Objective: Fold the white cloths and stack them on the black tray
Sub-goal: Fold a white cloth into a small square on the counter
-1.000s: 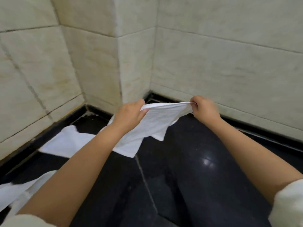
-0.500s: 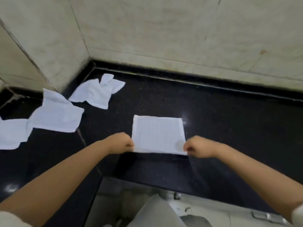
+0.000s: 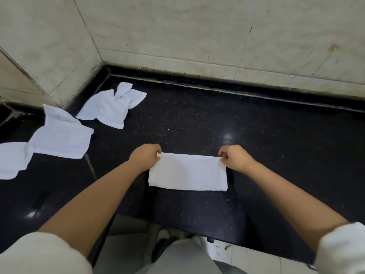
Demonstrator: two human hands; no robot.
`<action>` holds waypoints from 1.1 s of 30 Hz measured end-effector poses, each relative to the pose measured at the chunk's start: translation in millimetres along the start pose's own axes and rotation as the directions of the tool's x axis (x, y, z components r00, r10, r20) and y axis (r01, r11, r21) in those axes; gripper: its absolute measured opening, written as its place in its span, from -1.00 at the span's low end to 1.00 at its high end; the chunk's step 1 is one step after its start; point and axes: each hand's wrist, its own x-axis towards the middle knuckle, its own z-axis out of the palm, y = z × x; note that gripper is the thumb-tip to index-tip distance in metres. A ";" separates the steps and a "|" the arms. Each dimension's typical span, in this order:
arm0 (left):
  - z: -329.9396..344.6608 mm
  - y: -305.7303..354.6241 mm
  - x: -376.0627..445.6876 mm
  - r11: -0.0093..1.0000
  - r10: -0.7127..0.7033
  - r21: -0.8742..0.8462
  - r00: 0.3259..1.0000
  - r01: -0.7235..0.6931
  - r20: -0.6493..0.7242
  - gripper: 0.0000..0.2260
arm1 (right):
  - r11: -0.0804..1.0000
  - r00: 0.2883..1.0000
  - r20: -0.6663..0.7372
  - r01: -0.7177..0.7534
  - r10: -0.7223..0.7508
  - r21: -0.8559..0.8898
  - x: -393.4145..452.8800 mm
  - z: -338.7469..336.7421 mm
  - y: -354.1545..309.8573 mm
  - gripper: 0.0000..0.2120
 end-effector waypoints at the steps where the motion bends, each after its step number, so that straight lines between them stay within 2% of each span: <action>1: 2.8 2.2 5.5 1.000 -0.010 0.020 1.000 0.010 -0.019 -0.81 | 1.000 1.000 -0.006 -0.028 0.028 -0.003 4.6 3.2 1.3 -0.80; 4: 18.6 4.6 21.5 0.997 0.004 0.083 0.998 0.001 -0.058 -0.81 | 0.995 0.994 -0.035 -0.102 0.102 -0.001 13.5 13.8 4.0 -0.78; 7: 27.2 -1.7 31.3 0.998 0.024 0.068 0.993 -0.016 -0.116 -0.81 | 0.991 0.988 -0.080 -0.132 0.134 0.031 17.6 22.5 5.2 -0.80; 10: 29.5 -7.6 37.2 0.996 0.043 0.080 0.995 -0.036 -0.085 -0.80 | 0.994 0.990 -0.093 -0.105 0.105 0.007 18.0 29.1 4.2 -0.78; 14: 29.3 -10.1 34.5 0.990 0.095 0.106 0.995 -0.091 -0.038 -0.79 | 0.996 0.999 -0.036 -0.044 0.041 -0.083 15.8 31.5 -0.4 -0.69; 17: 28.1 -12.4 34.7 0.992 0.083 0.102 0.996 -0.080 -0.032 -0.80 | 0.993 0.999 0.004 -0.048 0.049 -0.105 17.1 32.4 -2.7 -0.70; 24: 17.0 -14.1 31.4 0.965 0.148 0.217 0.989 -0.146 0.010 -0.76 | 0.996 0.998 -0.017 -0.054 0.053 -0.070 16.3 20.0 -6.0 -0.77; 27: -13.7 -8.4 31.8 0.963 0.232 0.150 0.971 -0.223 -0.049 -0.75 | 0.999 0.985 -0.175 0.016 -0.009 0.041 8.5 -8.2 -13.8 -0.82; 30: -45.4 -1.1 28.5 0.943 0.333 0.089 0.925 -0.322 -0.186 -0.79 | 0.988 0.897 -0.441 0.088 -0.023 0.127 -10.2 -43.4 -27.2 -0.87; 33: -59.1 1.4 18.6 0.883 0.462 0.134 0.785 -0.449 -0.414 -0.85 | 0.983 0.781 -0.624 0.090 0.030 0.160 -29.4 -49.7 -22.8 -0.83</action>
